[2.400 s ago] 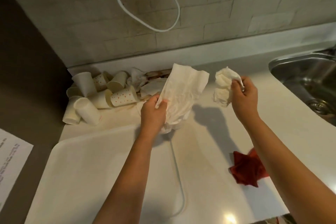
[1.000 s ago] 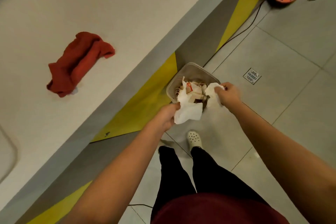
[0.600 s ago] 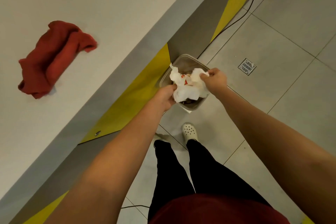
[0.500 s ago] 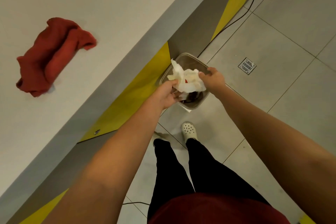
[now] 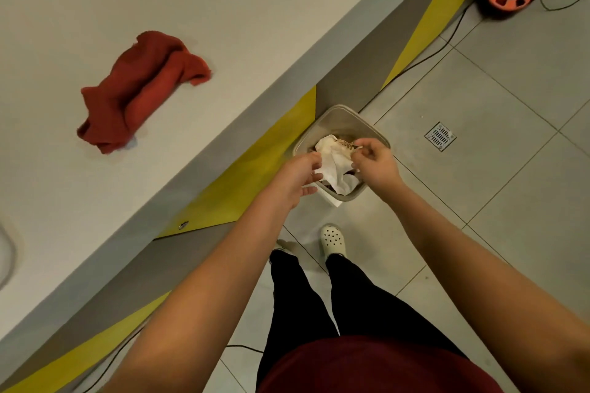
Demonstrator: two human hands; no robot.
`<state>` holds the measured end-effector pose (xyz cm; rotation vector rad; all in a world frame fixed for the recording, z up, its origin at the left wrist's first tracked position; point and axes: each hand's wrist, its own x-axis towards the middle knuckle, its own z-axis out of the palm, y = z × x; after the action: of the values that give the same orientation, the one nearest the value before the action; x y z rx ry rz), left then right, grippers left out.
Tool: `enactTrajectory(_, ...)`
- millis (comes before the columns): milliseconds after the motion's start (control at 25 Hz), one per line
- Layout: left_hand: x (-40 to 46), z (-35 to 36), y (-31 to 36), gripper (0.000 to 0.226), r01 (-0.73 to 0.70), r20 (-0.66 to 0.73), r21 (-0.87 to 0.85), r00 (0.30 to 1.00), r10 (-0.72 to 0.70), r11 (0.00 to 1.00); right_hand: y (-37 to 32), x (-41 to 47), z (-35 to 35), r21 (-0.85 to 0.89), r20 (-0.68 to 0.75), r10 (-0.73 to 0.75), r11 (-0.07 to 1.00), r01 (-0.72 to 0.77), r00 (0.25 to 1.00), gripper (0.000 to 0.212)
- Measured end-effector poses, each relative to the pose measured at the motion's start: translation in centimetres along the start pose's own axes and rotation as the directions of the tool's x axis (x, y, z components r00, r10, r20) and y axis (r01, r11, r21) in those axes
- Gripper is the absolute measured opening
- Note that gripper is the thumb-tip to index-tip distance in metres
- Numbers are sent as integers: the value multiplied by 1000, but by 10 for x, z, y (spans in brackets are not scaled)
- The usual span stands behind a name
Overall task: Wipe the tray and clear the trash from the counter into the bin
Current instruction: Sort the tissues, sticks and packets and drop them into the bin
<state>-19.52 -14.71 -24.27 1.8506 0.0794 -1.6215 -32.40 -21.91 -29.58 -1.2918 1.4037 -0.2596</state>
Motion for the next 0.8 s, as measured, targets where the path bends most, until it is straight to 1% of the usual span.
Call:
enactTrajectory(80,-27,1,10,17,-128,45,-10,991,129,992,-36,-17,-2,107,-15,-178,978,179,984,19)
enactTrajectory(160,-65,-3,26,16,-284,48,-73,957,288,956,-80,-35,-8,212,-37,-341,916,341,939,20)
enactTrajectory(280,-128,-21,58,16,-426,5,-210,899,437,880,-141,-58,-14,270,-65,-463,845,462,884,19)
enactTrajectory(400,-175,-55,87,16,-556,-64,-220,828,557,801,-197,-80,3,255,-25,-562,796,548,827,18)
enactTrajectory(520,-202,-104,105,15,-652,-217,-165,756,617,740,-248,-104,39,250,69,-666,732,633,743,18)
enactTrajectory(600,-209,-136,110,15,-682,-314,-121,716,624,722,-273,-113,63,254,85,-692,711,656,717,18)
enactTrajectory(720,-220,-193,109,14,-723,-415,-77,649,637,687,-306,-125,106,280,113,-713,691,666,692,17)
enactTrajectory(800,-227,-234,107,14,-746,-470,-67,610,638,663,-324,-132,141,266,152,-729,680,683,667,17)
